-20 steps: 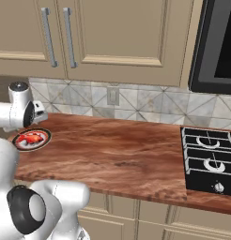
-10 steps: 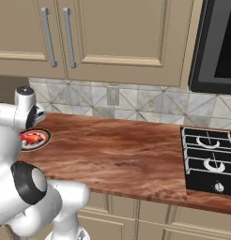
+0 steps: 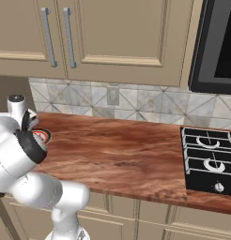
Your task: Place the fish on the rack of the oven, and slide the rack back inside. Close the oven door.
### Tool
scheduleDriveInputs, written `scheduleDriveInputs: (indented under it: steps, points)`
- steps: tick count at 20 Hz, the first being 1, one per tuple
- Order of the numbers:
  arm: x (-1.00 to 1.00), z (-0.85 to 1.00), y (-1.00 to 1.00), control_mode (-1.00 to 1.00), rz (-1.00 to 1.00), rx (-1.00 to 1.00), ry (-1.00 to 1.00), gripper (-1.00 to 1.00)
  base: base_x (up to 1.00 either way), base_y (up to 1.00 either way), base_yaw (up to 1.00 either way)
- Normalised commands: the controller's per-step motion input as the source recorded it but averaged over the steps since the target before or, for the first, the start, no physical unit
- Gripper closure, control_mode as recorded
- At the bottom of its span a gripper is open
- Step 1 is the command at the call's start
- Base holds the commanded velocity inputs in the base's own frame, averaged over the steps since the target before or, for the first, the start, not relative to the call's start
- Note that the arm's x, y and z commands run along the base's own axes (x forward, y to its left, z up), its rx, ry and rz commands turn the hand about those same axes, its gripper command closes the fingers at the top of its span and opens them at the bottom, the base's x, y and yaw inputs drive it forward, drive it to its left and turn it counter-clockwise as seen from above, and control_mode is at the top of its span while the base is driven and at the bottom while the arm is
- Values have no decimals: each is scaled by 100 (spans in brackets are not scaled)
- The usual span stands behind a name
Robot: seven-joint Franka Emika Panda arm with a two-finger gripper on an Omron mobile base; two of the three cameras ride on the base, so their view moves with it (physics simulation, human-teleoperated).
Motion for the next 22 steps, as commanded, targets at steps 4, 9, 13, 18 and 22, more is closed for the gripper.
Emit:
scheduleDriveInputs:
  steps: [4,9,13,18,22]
  points:
    - [32,-29,50,-100,4,-14,0,-100,0,0,0]
    - [34,-27,48,-100,3,-16,0,-100,0,0,0]
    - [34,-22,42,-100,3,-15,0,-100,0,0,0]
    - [43,-14,35,-100,2,-13,-3,-100,0,0,0]
    - [50,-11,22,-100,3,-10,-4,-100,0,0,0]
